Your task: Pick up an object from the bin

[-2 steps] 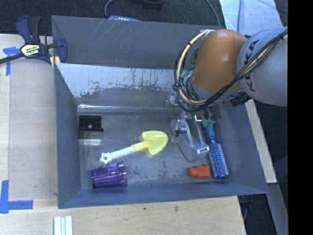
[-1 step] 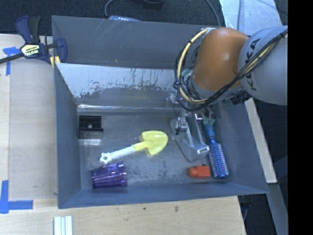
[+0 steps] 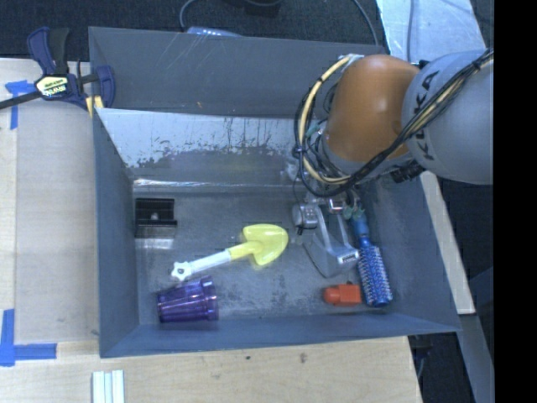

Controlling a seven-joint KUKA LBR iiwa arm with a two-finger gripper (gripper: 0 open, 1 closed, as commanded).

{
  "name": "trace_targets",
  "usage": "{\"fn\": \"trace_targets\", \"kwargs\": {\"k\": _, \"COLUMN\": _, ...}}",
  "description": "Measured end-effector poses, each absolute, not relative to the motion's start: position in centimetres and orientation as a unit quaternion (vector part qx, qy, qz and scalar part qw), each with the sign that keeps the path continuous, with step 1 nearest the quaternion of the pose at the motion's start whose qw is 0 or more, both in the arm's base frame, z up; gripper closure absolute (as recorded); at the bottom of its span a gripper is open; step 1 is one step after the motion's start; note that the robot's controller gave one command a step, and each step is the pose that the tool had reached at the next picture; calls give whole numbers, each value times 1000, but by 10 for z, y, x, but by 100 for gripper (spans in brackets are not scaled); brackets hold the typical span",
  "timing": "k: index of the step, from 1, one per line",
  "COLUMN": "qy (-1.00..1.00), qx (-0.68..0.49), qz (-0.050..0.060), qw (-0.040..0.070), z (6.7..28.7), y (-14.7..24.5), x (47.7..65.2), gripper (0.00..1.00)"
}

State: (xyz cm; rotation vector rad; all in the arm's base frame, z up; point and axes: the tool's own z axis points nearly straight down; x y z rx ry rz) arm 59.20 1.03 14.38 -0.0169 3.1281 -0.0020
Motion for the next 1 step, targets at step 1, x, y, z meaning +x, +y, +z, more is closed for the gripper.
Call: {"fn": "trace_targets", "kwargs": {"k": 1, "qy": 1000, "qx": 1, "qz": 0, "qw": 4, "z": 82, "y": 50, "x": 571, "gripper": 0}}
